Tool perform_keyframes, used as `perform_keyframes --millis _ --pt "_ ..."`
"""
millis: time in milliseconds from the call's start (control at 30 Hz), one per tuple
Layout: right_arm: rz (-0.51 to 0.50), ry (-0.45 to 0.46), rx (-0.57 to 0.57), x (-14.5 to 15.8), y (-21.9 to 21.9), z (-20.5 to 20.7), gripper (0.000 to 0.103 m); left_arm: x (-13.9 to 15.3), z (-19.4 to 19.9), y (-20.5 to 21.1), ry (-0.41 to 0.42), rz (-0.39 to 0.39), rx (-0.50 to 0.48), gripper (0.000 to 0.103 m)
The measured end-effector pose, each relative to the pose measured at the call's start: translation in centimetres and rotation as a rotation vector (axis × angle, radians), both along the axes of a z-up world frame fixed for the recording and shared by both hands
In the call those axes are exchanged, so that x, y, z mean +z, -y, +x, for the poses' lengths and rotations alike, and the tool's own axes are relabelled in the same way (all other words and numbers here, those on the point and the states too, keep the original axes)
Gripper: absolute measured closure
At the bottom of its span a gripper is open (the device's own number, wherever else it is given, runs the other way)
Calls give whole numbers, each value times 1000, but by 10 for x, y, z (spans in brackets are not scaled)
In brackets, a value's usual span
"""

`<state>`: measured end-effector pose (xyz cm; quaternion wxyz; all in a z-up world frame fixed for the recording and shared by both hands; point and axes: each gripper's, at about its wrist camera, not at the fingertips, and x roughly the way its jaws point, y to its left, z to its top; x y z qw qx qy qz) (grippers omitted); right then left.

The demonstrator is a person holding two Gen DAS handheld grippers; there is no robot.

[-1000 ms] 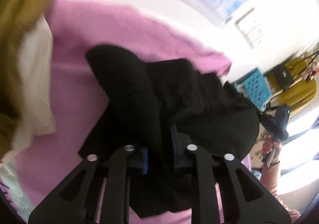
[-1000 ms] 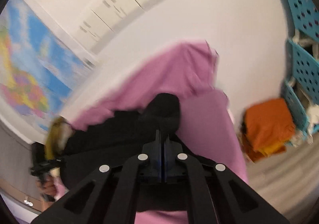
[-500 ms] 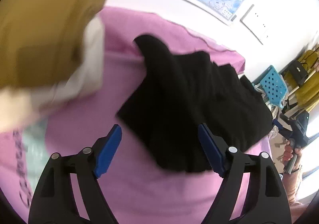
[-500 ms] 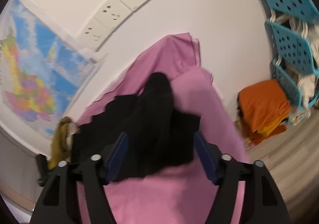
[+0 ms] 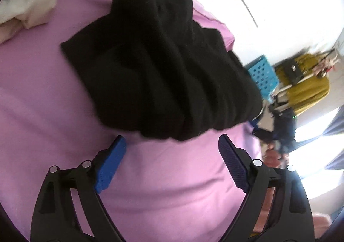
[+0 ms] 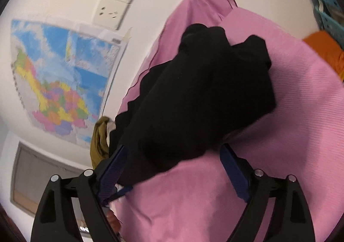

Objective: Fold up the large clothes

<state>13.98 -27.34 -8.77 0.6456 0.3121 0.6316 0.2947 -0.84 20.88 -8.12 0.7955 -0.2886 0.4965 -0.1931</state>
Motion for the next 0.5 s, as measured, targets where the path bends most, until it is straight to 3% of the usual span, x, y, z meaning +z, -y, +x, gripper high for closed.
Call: perform_keyframes --millis 167,500 --pt "-29 5 -35 -5 -15 12 14 -8 20 -5 -14 -97 49 15" --pt "-117 38 -112 -11 -40 25 5 -6 35 -11 -47 -136 118 9"
